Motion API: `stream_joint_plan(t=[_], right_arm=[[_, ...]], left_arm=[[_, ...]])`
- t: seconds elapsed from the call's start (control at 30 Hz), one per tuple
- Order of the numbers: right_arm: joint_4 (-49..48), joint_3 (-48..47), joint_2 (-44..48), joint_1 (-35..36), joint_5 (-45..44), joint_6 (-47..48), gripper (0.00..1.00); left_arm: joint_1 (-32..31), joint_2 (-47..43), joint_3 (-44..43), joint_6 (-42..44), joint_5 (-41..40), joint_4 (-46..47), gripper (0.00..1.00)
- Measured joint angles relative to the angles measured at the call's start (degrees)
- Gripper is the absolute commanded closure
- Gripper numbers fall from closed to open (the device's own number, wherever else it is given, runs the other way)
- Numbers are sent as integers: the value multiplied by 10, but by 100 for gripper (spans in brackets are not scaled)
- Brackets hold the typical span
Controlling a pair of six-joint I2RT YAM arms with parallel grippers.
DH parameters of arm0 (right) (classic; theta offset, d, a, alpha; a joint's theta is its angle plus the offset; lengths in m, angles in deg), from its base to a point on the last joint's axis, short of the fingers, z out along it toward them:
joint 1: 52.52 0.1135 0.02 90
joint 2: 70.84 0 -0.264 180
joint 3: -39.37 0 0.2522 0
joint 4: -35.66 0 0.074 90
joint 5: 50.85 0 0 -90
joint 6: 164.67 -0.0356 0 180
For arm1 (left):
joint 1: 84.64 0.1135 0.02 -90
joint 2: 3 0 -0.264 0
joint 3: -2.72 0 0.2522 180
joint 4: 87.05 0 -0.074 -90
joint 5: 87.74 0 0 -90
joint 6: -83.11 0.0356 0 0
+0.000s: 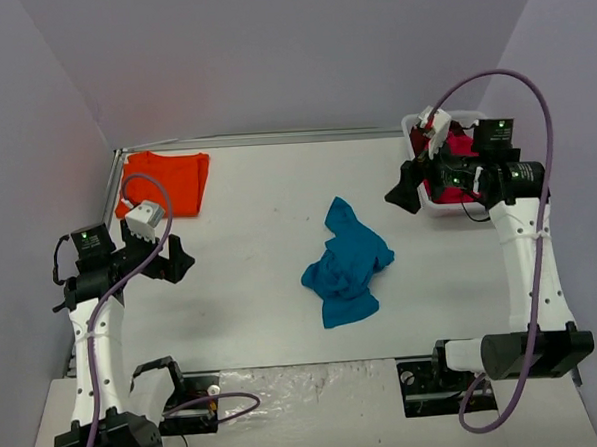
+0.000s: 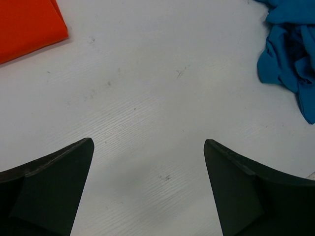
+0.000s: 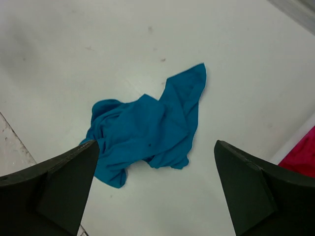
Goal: Fold and stack the t-shirts
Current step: Move the tshirt to the center of the board
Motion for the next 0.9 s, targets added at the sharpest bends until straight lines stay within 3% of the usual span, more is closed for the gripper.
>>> stream_joint_plan(t=[0.4, 0.5, 0.67, 0.83, 0.9], right_arm=[[16, 137, -13, 12, -73, 62, 0], [14, 181, -11, 19, -92, 64, 0], [8, 249, 14, 25, -124, 56, 0], [-31, 268, 67, 14, -131, 33, 0], [-56, 290, 94, -10, -131, 17, 0]], left_arm=[[-25, 42, -38, 5, 39, -30, 6], [-91, 85, -87, 21, 20, -50, 4], [-269, 227, -220, 59, -37, -96, 6], [-350, 375, -332, 57, -4, -119, 6], [-369, 425, -363, 46, 12, -121, 0]])
